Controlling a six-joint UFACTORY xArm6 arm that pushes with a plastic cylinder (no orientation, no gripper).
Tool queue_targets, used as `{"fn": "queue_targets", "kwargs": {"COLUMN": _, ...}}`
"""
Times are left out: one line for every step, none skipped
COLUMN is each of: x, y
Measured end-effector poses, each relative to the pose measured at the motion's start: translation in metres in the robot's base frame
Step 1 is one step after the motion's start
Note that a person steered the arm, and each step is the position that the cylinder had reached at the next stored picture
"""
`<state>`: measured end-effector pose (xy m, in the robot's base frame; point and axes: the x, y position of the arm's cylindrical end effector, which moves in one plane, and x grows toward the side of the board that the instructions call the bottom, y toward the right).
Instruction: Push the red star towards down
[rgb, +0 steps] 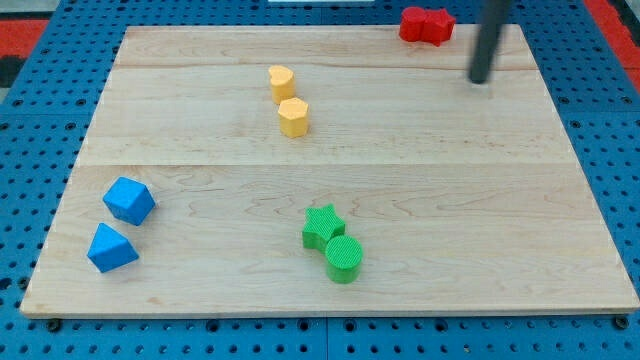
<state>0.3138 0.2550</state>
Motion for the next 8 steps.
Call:
{"fn": "queue_targets", "kwargs": {"x": -0.018, "y": 0.044}}
{"fn": "queue_targets", "kwargs": {"x": -0.099, "y": 0.056}}
{"fn": "queue_targets", "kwargs": {"x": -0.123, "y": 0.049}}
{"fn": "queue_targets", "kwargs": {"x": -0.123, "y": 0.041}}
{"fn": "queue_targets", "kwargs": {"x": -0.123, "y": 0.034}}
{"fn": "queue_targets", "kwargs": {"x": -0.121, "y": -0.095}}
{"fn": "queue_targets", "kwargs": {"x": -0.12, "y": -0.195}}
{"fn": "queue_targets", "kwargs": {"x": -0.112, "y": -0.213}}
